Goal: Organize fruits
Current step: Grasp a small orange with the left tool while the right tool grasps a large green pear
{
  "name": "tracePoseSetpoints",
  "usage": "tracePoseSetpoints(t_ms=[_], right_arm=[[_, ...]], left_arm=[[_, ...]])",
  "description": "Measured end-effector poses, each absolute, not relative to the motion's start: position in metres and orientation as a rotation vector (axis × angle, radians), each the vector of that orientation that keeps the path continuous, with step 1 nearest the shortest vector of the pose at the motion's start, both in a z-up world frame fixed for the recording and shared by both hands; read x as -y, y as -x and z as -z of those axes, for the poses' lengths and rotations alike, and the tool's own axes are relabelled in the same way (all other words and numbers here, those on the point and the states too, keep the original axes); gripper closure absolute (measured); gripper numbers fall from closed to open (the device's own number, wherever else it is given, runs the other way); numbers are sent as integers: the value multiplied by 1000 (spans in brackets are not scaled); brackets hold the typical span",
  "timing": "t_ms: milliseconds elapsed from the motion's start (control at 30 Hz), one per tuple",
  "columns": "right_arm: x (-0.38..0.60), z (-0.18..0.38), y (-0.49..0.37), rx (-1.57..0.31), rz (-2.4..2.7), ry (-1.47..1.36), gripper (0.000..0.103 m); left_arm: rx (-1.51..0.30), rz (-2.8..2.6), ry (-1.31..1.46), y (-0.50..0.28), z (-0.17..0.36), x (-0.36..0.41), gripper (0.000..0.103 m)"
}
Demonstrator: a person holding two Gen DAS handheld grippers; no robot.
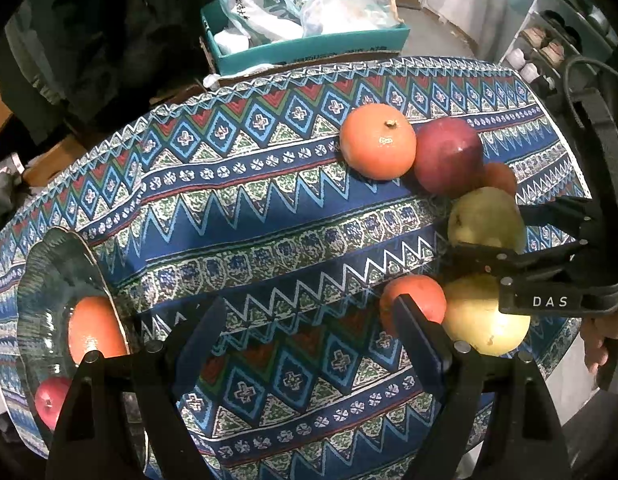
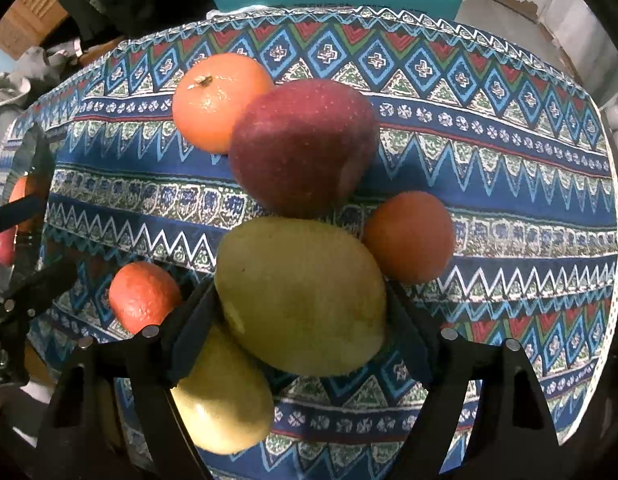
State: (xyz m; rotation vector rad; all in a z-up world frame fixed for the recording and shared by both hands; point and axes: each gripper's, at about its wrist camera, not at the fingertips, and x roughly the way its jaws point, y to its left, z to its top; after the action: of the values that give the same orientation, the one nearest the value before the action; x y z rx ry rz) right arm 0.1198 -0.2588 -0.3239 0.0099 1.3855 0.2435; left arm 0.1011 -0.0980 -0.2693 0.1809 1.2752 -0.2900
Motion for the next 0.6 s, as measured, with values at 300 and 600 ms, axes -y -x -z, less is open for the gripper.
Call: tracePoseSetpoints(t_ms=[300,600], right_arm=[[275,314,-107,-1338,-256,-19,23],[304,294,-96,-1304,-221,-72,23]], left_arm=[[-1315,320,-127,-106,278,110,16],[-1372,360,-61,-110,292,129,16]])
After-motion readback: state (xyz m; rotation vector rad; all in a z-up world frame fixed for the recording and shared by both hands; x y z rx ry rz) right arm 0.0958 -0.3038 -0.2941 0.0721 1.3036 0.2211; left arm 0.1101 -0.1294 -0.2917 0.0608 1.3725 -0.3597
